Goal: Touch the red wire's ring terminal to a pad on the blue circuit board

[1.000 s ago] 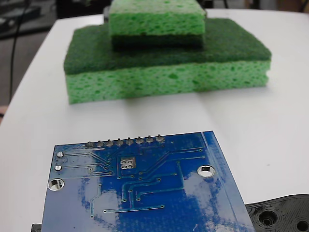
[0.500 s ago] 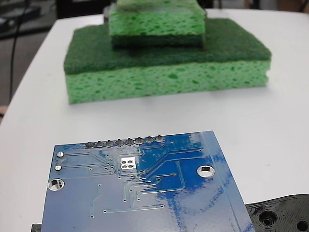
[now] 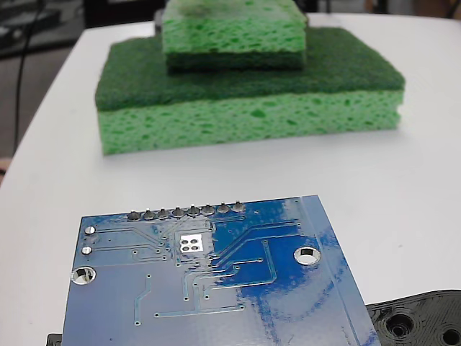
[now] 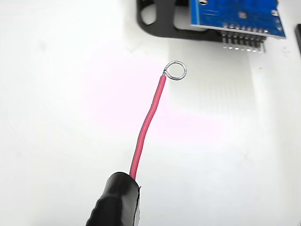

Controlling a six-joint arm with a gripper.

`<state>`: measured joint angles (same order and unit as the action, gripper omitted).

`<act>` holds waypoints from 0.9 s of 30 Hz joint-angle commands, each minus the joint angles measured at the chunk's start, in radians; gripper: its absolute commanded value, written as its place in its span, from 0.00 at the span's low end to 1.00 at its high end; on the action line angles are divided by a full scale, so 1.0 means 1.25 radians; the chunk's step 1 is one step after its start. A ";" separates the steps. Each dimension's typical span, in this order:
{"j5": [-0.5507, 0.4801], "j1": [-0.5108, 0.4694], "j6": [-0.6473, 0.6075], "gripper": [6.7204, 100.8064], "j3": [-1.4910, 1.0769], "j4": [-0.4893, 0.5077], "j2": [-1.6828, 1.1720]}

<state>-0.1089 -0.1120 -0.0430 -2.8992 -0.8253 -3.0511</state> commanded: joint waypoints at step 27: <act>-0.086 -0.048 -0.013 0.99 -0.025 0.044 -0.002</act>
<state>-0.2194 -0.1779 -0.0629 -2.9406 -0.7670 -3.0511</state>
